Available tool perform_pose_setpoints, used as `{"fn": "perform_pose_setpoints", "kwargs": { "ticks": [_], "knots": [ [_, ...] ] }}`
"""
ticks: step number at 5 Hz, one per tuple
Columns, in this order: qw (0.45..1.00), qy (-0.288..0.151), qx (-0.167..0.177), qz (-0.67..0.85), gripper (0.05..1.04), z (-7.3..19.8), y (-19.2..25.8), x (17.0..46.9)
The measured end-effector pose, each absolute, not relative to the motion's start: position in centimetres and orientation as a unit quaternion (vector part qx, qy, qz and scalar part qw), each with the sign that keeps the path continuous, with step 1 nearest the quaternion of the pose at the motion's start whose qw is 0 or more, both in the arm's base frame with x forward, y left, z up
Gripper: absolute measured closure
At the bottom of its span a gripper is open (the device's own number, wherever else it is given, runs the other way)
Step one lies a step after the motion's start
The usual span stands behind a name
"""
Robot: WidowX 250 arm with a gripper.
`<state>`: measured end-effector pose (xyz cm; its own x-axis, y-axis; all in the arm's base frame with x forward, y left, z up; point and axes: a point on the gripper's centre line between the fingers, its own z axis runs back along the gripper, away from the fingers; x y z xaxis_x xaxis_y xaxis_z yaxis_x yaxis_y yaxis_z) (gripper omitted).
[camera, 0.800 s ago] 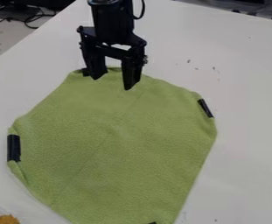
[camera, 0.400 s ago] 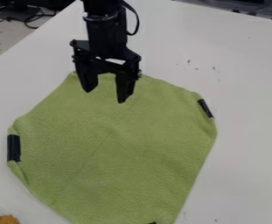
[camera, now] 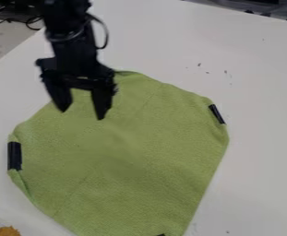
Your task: Fold the clothes from the top left to the right
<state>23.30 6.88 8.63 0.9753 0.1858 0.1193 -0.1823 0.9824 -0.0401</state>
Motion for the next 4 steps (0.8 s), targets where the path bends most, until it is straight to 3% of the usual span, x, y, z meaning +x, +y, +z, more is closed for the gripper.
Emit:
{"fn": "perform_pose_setpoints", "kwargs": {
  "ticks": [2,4],
  "knots": [
    [0.984,-0.090,-0.001,0.152,0.084,4.9,11.4,19.9],
    [0.984,-0.059,-0.001,0.169,0.084,2.9,14.5,17.6]
  ]
}}
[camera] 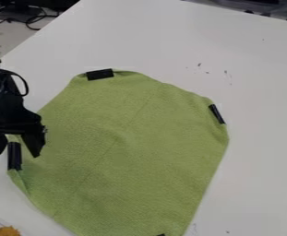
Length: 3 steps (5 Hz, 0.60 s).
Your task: Fold the clothes from the top left to the right
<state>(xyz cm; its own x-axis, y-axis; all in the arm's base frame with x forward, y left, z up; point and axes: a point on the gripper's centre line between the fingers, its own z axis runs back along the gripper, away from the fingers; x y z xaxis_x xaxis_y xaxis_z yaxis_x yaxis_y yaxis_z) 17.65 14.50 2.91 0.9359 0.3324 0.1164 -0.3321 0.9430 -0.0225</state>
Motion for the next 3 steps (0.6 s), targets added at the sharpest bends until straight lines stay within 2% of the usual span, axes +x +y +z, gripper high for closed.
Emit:
{"fn": "perform_pose_setpoints", "kwargs": {
  "ticks": [2,3],
  "knots": [
    [0.983,-0.039,-0.018,0.177,0.084,1.76,14.92,17.12],
    [0.982,-0.035,-0.025,0.182,0.121,1.32,15.24,17.05]
  ]
}}
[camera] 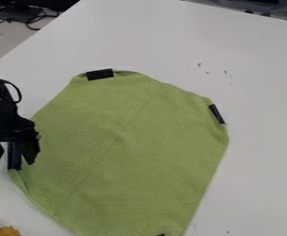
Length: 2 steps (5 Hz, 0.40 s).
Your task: Fold the clothes from the top left to the right
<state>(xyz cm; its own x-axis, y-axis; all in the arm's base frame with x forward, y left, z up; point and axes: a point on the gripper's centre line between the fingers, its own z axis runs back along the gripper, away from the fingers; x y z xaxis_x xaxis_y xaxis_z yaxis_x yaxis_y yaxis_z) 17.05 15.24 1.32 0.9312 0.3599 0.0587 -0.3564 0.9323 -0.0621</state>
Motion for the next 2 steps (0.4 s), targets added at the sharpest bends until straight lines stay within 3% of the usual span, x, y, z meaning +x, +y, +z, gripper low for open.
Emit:
{"fn": "perform_pose_setpoints", "kwargs": {
  "ticks": [2],
  "knots": [
    [0.982,-0.032,-0.026,0.186,0.701,1.32,15.49,17.25]
  ]
}}
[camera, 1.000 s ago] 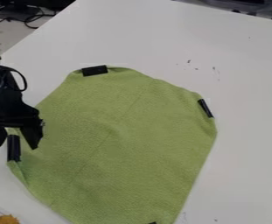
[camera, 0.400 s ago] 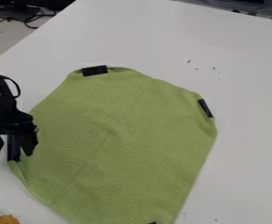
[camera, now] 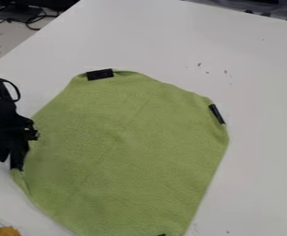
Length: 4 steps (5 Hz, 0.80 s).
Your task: Fold the clothes from the top left to the right
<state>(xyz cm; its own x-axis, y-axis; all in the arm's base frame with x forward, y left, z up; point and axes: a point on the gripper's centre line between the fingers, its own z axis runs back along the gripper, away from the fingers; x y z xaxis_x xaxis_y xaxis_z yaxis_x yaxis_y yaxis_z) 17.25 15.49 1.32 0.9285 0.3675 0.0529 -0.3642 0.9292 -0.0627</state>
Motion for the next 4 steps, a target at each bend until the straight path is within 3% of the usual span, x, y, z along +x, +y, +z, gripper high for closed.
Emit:
{"fn": "perform_pose_setpoints", "kwargs": {
  "ticks": [1,2,3,4],
  "knots": [
    [0.982,-0.033,-0.027,0.186,0.918,1.3,15.5,17.3],
    [0.981,-0.033,-0.028,0.191,1.018,1.3,15.4,17.3],
    [0.981,-0.027,-0.017,0.190,1.029,2.2,15.2,17.3],
    [0.981,-0.030,0.016,0.191,1.029,4.7,14.5,17.9]
  ]
}}
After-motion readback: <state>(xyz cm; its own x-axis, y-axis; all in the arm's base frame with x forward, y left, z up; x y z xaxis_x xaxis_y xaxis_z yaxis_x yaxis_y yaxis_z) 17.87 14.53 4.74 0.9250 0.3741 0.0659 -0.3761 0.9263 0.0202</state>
